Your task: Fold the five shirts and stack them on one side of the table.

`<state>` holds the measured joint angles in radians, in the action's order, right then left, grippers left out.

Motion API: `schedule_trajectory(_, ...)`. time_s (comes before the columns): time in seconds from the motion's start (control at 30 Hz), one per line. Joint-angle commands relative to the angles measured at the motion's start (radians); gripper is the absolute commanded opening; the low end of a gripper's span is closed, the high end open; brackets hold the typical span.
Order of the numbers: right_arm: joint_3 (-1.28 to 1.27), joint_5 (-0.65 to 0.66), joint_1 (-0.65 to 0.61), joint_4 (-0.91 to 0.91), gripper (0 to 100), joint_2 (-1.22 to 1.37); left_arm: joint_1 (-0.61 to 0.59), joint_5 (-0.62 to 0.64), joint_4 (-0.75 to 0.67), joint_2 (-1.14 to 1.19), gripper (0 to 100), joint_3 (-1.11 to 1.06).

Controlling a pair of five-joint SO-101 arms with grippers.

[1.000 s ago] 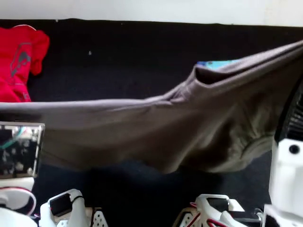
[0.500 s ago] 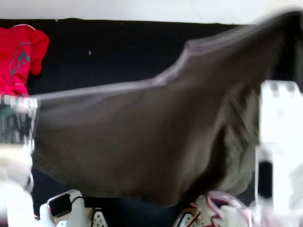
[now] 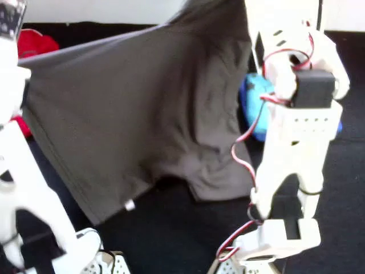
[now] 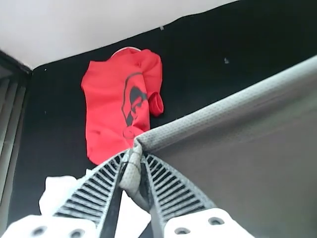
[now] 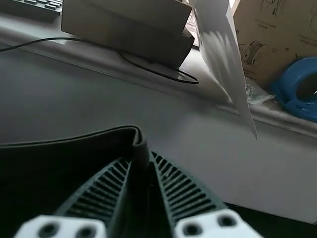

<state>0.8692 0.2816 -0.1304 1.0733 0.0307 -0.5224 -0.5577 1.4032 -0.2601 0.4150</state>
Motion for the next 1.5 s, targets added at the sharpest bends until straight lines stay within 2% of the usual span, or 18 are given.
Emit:
schedule_trajectory(0.0, 0.001, -0.008, 0.002, -0.051, 0.5, -0.002, 0.042, -0.012, 0.066, 0.119, 1, 0.246)
schedule_trajectory(0.2, -0.010, -0.008, 0.004, -0.039, 0.5, 0.002, 0.087, -0.063, 0.180, 0.317, 1, 0.479)
schedule_trajectory(0.5, -0.088, -0.011, 0.002, 0.081, 0.5, 0.168, 0.085, -0.081, 0.245, 0.568, 1, 0.484)
schedule_trajectory(0.77, -0.084, -0.009, -0.002, 0.082, 0.5, 0.305, 0.079, -0.081, 0.313, 0.716, 1, 0.483)
schedule_trajectory(0.87, -0.012, -0.008, 0.001, 0.018, 0.5, 0.305, 0.079, -0.081, 0.308, 0.728, 1, 0.486)
schedule_trajectory(1.0, -0.007, -0.006, 0.002, -0.174, 0.5, 0.335, 0.085, -0.081, 0.308, 0.728, 1, 0.487)
schedule_trajectory(1.2, -0.008, -0.006, 0.001, -0.337, 0.5, 0.516, 0.081, -0.081, 0.308, 0.737, 1, 0.484)
schedule_trajectory(1.33, 0.031, -0.003, -0.002, -0.532, 0.5, 0.653, 0.084, -0.081, 0.307, 0.737, 1, 0.483)
schedule_trajectory(1.47, 0.143, 0.147, -0.005, -0.628, 0.5, 0.765, 0.081, -0.081, 0.307, 0.737, 1, 0.483)
